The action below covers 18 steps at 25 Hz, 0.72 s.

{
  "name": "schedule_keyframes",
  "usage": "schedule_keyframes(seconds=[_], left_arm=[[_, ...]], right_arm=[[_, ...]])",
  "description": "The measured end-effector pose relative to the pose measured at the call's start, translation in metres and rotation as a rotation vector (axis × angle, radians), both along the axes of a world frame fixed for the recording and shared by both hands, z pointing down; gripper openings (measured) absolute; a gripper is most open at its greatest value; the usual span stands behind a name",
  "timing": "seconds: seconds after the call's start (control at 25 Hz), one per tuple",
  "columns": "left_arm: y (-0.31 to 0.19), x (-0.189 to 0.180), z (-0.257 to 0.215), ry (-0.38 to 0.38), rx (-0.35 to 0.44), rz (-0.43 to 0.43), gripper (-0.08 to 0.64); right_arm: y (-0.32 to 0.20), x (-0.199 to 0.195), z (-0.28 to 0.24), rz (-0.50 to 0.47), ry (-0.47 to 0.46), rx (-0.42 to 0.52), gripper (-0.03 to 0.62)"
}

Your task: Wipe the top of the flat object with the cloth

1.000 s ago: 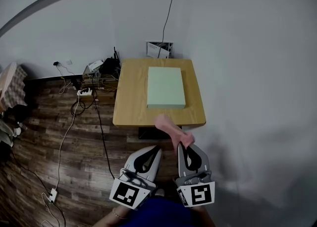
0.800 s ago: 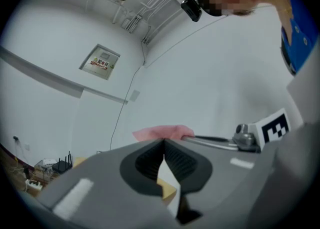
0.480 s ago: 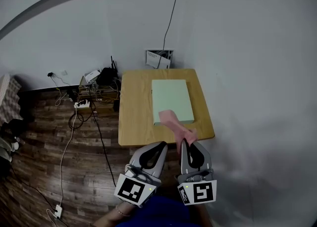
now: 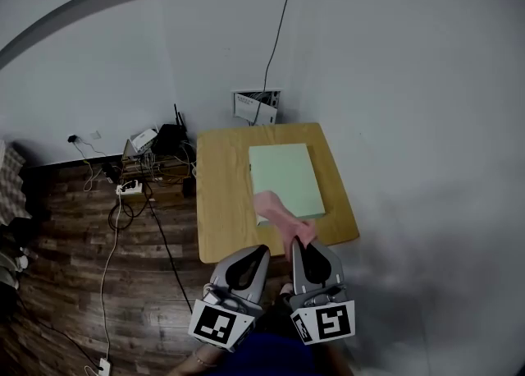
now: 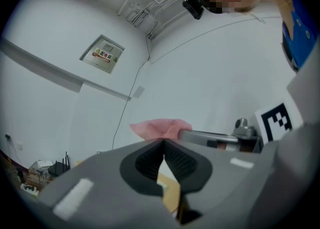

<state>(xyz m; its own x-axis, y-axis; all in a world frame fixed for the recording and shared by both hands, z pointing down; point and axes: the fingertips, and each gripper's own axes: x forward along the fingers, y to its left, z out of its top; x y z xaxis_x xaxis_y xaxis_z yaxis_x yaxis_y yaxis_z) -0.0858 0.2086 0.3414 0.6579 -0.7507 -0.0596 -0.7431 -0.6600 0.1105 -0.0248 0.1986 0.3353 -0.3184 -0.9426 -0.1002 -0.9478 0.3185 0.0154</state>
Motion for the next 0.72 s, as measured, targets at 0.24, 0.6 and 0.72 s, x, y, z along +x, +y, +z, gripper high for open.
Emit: schedule_keyframes(seconds=[0.24,0.6,0.72], left_arm=[[-0.038,-0.011,0.007,-0.006,0.002,-0.043,0.003],[-0.103,0.007,0.015,-0.017,-0.02,-0.078,0.003],[-0.131,0.019,0.013,-0.017,-0.016,-0.097,0.003]], right_arm=[[-0.037,-0.006,0.01,-0.028,-0.012,-0.019,0.018],[-0.112,0.009,0.017,-0.081,-0.018,-0.032,0.018],[-0.14,0.019,0.014,-0.105,-0.018,-0.021,0.018]])
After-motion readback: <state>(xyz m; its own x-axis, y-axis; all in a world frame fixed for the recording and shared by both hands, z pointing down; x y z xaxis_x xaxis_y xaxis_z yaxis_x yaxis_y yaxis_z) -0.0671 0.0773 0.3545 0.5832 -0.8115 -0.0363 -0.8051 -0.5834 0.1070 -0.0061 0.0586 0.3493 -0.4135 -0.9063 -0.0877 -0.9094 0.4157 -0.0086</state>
